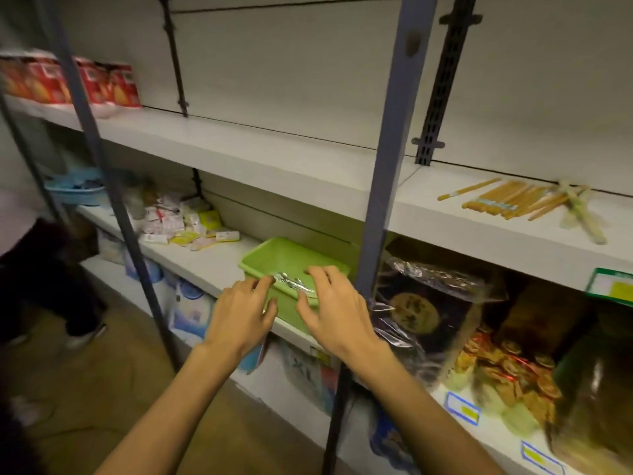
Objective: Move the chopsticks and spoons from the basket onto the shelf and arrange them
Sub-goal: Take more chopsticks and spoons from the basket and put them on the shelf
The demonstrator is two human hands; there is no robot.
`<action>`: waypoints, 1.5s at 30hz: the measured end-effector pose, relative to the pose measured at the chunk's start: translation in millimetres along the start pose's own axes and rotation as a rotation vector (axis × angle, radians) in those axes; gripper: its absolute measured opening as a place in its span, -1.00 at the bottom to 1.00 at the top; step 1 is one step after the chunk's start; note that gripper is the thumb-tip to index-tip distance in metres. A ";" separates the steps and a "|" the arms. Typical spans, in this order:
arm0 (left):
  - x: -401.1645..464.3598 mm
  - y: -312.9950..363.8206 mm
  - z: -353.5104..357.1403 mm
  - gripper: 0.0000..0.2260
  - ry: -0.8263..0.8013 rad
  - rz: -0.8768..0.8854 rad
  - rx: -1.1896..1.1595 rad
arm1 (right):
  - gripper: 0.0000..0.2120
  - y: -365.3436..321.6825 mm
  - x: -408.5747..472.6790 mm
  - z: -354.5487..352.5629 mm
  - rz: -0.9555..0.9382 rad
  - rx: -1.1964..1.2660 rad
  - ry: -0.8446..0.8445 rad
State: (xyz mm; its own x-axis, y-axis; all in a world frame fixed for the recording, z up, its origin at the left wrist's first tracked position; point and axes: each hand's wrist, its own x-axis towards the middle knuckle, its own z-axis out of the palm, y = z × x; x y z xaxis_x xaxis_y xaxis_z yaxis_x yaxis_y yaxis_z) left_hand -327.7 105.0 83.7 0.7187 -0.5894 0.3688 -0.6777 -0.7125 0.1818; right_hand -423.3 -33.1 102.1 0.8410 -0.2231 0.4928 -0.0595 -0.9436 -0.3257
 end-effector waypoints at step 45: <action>233.9 -160.5 256.2 -0.31 -0.492 0.917 0.073 | -0.59 35.0 121.3 252.0 0.944 -0.129 -0.634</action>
State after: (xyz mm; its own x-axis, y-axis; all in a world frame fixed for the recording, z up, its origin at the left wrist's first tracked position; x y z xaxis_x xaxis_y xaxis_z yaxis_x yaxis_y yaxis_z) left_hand -10.9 -16.0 -92.7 -0.0720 -0.9944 -0.0772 -0.9963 0.0754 -0.0420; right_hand -187.9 -31.6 -52.9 0.5492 -0.7269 -0.4122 -0.8353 -0.4915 -0.2462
